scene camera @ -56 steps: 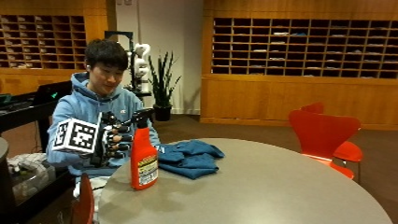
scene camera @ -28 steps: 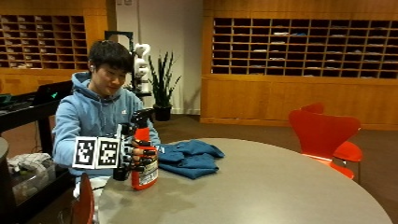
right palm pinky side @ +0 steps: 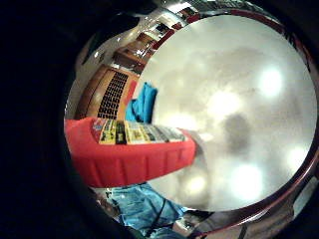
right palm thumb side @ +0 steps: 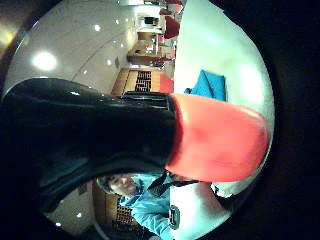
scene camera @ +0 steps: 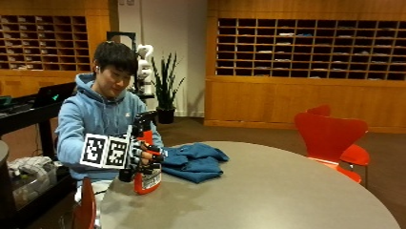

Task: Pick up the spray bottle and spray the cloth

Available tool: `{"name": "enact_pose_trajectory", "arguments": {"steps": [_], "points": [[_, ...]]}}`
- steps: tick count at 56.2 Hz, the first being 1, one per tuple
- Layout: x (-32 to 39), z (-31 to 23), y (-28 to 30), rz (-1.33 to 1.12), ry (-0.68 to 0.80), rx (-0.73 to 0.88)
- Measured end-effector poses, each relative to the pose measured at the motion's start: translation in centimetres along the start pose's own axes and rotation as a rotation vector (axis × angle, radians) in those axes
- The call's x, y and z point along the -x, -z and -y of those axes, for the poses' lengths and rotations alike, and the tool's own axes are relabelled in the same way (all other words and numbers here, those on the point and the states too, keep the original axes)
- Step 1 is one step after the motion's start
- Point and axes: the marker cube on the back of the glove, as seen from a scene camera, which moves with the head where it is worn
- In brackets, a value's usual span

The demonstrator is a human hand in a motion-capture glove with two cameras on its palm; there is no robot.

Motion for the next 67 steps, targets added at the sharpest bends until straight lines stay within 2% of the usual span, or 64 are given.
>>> {"name": "enact_pose_trajectory", "arguments": {"steps": [45,67], "points": [[-0.4,0.1,-1.2,0.186,-0.108,-0.039],[0.0,-0.1,-0.9,0.103,-0.168,-0.105]]}}
